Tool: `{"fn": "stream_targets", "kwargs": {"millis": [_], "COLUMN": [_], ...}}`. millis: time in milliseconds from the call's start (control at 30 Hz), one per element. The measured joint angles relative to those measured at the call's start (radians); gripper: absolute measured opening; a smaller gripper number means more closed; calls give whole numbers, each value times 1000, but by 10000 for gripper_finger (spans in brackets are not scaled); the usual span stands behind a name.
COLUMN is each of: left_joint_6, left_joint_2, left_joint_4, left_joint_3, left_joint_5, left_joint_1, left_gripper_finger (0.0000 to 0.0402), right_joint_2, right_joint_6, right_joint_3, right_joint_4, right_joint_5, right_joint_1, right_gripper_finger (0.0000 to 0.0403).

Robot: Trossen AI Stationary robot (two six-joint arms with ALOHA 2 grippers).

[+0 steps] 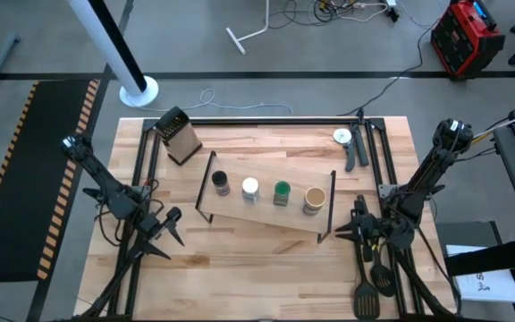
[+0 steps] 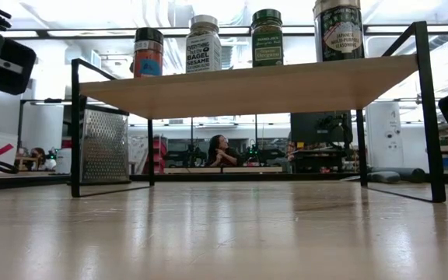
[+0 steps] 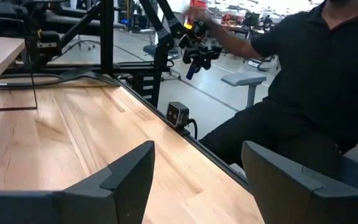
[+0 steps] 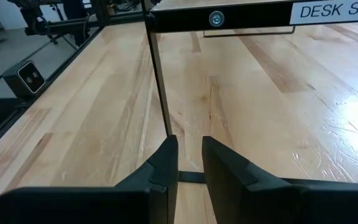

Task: Shelf spices
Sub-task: Return to Home Position

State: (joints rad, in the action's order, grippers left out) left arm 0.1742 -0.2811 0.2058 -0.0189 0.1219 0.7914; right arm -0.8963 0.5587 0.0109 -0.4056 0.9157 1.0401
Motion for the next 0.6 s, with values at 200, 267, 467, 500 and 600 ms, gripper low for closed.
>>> {"fn": "stream_targets", "kwargs": {"millis": [200,267,467,500,600], "left_joint_6": [0,0,0,0,0], "left_joint_2": [-32,-44,-74,-73,-35], "left_joint_4": [0,0,0,-1,-13], "left_joint_3": [0,-1,-1,-1,8], "left_joint_5": [0,0,0,0,0], "left_joint_1": [0,0,0,0,0], "left_gripper_finger": [235,235,228,226,222], "right_joint_2": [0,0,86,122,245], "right_joint_6": [0,0,0,0,0], "right_joint_3": [0,0,0,0,0], "right_joint_4": [0,0,13,13,11], "right_joint_5": [-2,-2,-3,-3,-3], "right_joint_1": [0,0,0,0,0], "right_gripper_finger": [68,71,76,75,68]}}
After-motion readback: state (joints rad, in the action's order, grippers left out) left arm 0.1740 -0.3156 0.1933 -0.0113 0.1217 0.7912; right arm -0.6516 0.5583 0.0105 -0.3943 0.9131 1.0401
